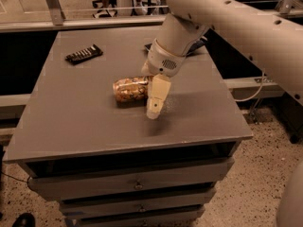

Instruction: Knock orange can over

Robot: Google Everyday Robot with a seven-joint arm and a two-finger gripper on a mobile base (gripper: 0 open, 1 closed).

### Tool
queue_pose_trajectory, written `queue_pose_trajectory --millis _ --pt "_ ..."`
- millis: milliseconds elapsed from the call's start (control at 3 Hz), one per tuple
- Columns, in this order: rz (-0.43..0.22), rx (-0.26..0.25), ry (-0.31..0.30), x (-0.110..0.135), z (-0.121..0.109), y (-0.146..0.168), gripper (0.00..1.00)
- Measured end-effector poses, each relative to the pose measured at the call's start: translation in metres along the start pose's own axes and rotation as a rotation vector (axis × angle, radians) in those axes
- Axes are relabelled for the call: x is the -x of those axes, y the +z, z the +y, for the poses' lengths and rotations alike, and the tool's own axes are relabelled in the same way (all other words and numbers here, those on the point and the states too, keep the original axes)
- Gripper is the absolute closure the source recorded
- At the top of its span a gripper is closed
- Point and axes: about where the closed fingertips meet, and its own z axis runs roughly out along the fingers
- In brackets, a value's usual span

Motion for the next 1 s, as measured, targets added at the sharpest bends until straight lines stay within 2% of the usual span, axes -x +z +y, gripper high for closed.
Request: queue_pose_trajectory --millis 333,667,1000 --pt "-0.079 -0.078 0.046 -0.016 0.008 -0.031 0.0" --pt "-0.194 -0.179 0.09 -0.038 0.018 -0.066 0.0" --pt "-0.375 -0.309 0.117 -0.059 0.031 -0.102 0.0"
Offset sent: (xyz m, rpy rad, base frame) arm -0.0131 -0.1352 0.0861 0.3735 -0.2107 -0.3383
